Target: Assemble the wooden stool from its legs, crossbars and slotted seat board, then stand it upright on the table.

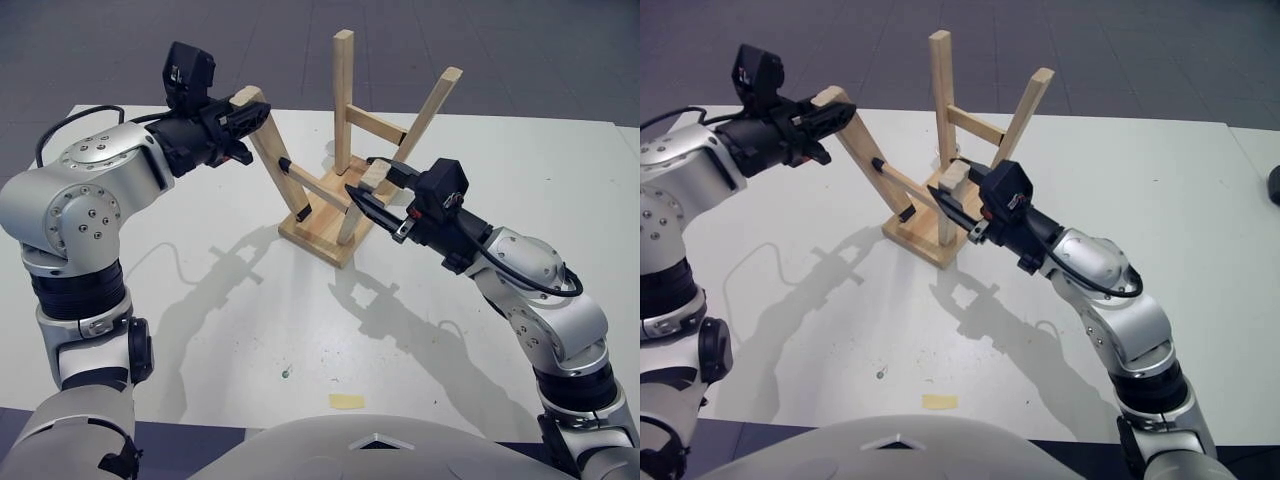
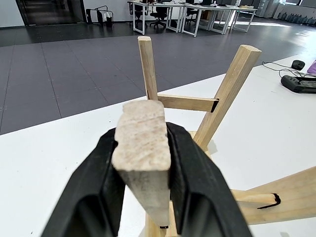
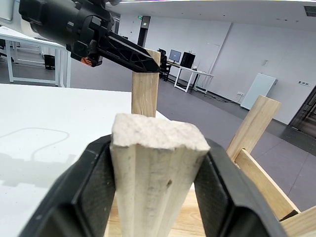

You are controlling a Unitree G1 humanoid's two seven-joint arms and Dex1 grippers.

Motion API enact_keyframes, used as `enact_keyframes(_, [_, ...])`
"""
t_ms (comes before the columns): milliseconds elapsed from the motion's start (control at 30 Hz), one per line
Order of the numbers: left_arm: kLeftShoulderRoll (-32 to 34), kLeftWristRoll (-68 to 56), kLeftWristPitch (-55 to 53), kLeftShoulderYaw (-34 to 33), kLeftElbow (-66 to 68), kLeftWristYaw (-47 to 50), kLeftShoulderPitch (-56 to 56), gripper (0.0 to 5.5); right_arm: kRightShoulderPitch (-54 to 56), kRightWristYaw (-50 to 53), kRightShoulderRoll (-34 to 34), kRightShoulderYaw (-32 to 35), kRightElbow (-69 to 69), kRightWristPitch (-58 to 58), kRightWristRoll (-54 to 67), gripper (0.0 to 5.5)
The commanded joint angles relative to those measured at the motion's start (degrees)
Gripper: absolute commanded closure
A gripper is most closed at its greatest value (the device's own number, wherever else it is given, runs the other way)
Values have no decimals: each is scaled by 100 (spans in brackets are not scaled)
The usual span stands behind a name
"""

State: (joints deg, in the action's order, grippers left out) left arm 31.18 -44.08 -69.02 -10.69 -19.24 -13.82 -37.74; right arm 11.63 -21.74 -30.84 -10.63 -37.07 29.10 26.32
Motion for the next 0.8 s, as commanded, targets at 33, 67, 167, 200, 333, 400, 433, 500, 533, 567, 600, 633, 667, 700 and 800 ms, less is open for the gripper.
enact_keyframes(33, [-311, -412, -1015, 235, -5, -63, 41, 447, -119, 188, -140, -165, 363, 476, -560, 340])
enact_keyframes(67, [-280, -360, -1019, 254, 25, -74, 16, 447, -120, 193, -139, -163, 365, 473, -563, 340])
enact_keyframes(167, [-246, -291, -1061, 289, 20, -111, 27, 447, -96, 219, -116, -158, 393, 469, -570, 340])
enact_keyframes(200, [-239, -288, -1076, 290, 4, -118, 19, 447, -82, 223, -113, -153, 408, 465, -574, 340])
enact_keyframes(333, [-228, -269, -1079, 267, 106, -159, -113, 447, -98, 260, -92, -139, 433, 468, -580, 340])
enact_keyframes(400, [-171, -286, -968, 270, 180, -302, -213, 447, -126, 287, -66, -151, 415, 473, -582, 340])
enact_keyframes(433, [-133, -327, -913, 259, 211, -410, -270, 447, -130, 292, -57, -157, 411, 475, -579, 340])
enact_keyframes(500, [-51, -335, -846, 249, 285, -544, -344, 447, -115, 276, -55, -164, 411, 489, -553, 340])
enact_keyframes(533, [-21, -321, -821, 245, 324, -597, -361, 447, -110, 271, -60, -161, 409, 496, -546, 340])
enact_keyframes(567, [-26, -323, -830, 199, 384, -612, -383, 447, -108, 266, -66, -152, 408, 501, -539, 340])
enact_keyframes(600, [-43, -332, -843, 156, 429, -617, -401, 447, -108, 264, -70, -141, 408, 502, -536, 340])
enact_keyframes(633, [-51, -330, -844, 140, 449, -627, -408, 447, -110, 263, -75, -133, 410, 498, -538, 340])
enact_keyframes(667, [-83, -342, -877, 109, 441, -607, -396, 447, -115, 264, -77, -127, 406, 497, -538, 340])
enact_keyframes(700, [-129, -372, -918, 96, 389, -591, -352, 447, -117, 273, -77, -124, 405, 496, -538, 340])
enact_keyframes(800, [-259, -416, -1028, 53, 270, -508, -242, 448, -113, 292, -75, -126, 418, 491, -545, 340])
